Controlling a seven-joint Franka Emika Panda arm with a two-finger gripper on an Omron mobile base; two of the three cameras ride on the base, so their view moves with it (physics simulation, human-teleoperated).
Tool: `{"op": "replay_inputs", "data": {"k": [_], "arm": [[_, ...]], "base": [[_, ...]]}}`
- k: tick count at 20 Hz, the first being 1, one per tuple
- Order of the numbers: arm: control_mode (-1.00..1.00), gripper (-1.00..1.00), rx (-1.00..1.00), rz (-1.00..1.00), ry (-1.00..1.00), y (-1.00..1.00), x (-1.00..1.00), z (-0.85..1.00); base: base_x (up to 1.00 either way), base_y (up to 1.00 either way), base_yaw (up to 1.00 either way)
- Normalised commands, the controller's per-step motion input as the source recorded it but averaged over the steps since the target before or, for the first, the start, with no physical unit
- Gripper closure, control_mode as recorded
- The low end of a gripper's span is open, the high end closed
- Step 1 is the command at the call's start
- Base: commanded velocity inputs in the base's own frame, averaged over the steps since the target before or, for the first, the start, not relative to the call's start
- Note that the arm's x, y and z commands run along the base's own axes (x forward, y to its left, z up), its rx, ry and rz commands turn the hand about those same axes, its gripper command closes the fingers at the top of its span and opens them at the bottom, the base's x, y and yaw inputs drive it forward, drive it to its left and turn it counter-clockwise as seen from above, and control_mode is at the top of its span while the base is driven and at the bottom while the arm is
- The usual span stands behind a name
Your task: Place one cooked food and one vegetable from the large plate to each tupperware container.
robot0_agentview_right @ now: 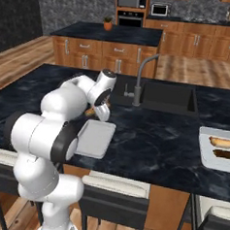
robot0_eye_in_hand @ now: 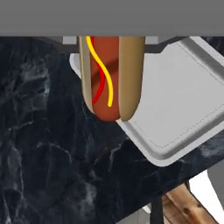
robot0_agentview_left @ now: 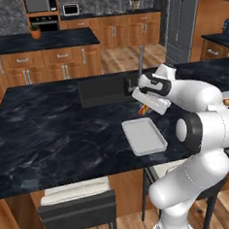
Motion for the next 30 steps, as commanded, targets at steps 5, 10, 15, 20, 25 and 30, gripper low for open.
{"op": "replay_inputs", "data": {"k": [5,10,15,20,25,30], "arm": [[-1.00,1.00,-0.19,0.52,-0.09,0.04,-0.13,-0.42],[-1.00,1.00,-0.20,0.41,-0.09,0.31,-0.19,-0.33],[-1.00,1.00,-0.17,0.15,0.00,0.19,0.01,-0.43],[-1.00,1.00,-0.12,0.10,-0.01,0.00,-0.05,-0.36],[-1.00,1.00,0.00,0.09,0.00,0.00,0.00,-0.28],[-1.00,1.00,0.07,0.09,0.00,0.00,0.00,-0.41]], "base": [[0.00,0.00,0.00],[0.00,0.00,0.00],[0.00,0.00,0.00],[0.00,0.00,0.00],[0.00,0.00,0.00],[0.00,0.00,0.00]]}}
